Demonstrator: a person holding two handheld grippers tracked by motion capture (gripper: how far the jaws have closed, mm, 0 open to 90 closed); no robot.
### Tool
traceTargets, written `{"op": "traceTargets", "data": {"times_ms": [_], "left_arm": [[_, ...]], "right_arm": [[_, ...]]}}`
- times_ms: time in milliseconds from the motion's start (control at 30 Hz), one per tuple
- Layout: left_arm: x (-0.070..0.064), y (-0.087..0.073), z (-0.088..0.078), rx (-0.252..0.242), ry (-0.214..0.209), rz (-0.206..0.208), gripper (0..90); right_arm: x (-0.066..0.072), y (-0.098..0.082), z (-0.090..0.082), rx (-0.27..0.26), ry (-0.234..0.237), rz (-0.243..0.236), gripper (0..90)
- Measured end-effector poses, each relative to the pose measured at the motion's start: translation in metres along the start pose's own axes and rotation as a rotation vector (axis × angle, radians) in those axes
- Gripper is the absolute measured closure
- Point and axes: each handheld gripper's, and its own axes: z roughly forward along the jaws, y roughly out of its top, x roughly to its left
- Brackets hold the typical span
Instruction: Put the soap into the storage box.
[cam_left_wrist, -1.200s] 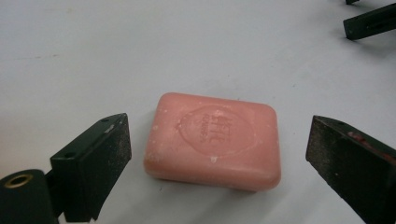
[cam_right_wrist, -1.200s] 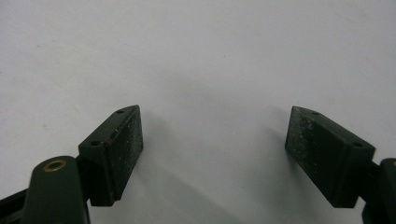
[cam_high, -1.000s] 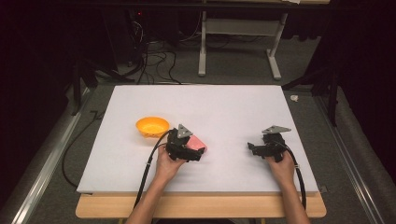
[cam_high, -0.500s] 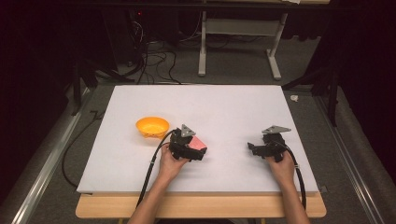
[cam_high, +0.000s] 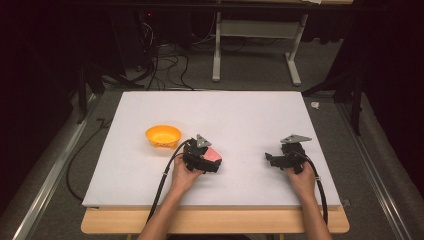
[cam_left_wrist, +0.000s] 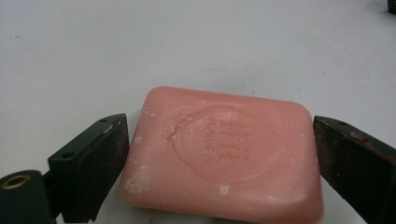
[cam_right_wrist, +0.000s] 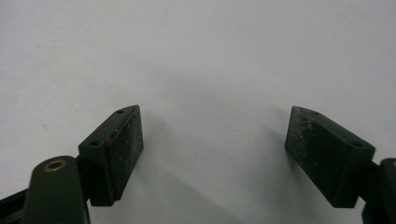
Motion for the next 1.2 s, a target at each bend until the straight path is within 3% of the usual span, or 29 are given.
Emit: {"op": "traceTargets", "data": {"times_ms": [367,1200], "left_arm": [[-0.0033,-0.0017,0.0050,0.019,0.023,0.035,9.7],[-0.0024,-0.0020,0.0026,0.020,0.030,0.042,13.6]], "right_arm": [[0.0000,0.0000,0.0000,0.000,0.000,0.000,20.0],[-0.0001,0.0000,0.0000,0.000,0.000,-0.002,20.0]]}}
